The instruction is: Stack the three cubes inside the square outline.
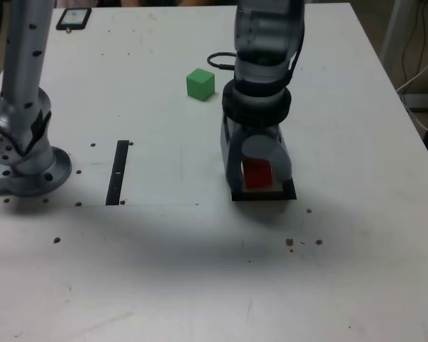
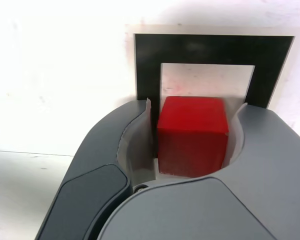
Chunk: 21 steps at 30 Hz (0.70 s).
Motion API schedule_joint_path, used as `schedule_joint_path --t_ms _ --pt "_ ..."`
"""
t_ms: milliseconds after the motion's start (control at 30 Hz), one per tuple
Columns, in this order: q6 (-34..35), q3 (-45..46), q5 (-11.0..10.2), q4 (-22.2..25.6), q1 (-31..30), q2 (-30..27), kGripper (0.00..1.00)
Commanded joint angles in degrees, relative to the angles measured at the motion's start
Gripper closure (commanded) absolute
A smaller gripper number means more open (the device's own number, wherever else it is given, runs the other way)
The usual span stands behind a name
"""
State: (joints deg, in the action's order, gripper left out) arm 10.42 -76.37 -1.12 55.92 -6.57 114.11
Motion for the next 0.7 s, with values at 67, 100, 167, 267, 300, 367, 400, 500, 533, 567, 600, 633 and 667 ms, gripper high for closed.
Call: schedule_joint_path --t_ms 67,100,167,267,300,367,400,500,533,567,600,633,667 --pt "0.0 0.6 -0.6 0.3 -0.1 -1.5 0.01" --pt "0.0 0.7 -0.7 0.3 -0.1 -1.7 0.01" --pt "0.0 0.8 -1.0 0.3 -0.1 -2.1 0.01" --pt "0.0 0.9 -1.4 0.8 -0.1 -3.0 0.01" --pt "0.0 1.0 -1.5 1.1 -0.1 -3.5 0.01" --pt "0.0 0.9 -1.7 2.3 -0.1 -4.7 0.01" --pt "0.0 0.7 -2.0 3.1 0.0 -5.3 0.01" --pt "-1.8 -1.3 -3.8 7.7 0.8 -7.1 0.01" --pt "-3.0 -2.2 -4.5 9.3 1.2 -7.4 0.01" --pt "-4.7 -3.1 -5.3 10.9 1.7 -7.7 0.01" --pt "-6.7 -4.0 -6.0 12.4 2.2 -7.9 0.01" --pt "-8.7 -4.8 -6.7 13.7 2.7 -8.1 0.01" --pt "-10.7 -5.4 -7.3 14.7 3.2 -8.3 0.01"
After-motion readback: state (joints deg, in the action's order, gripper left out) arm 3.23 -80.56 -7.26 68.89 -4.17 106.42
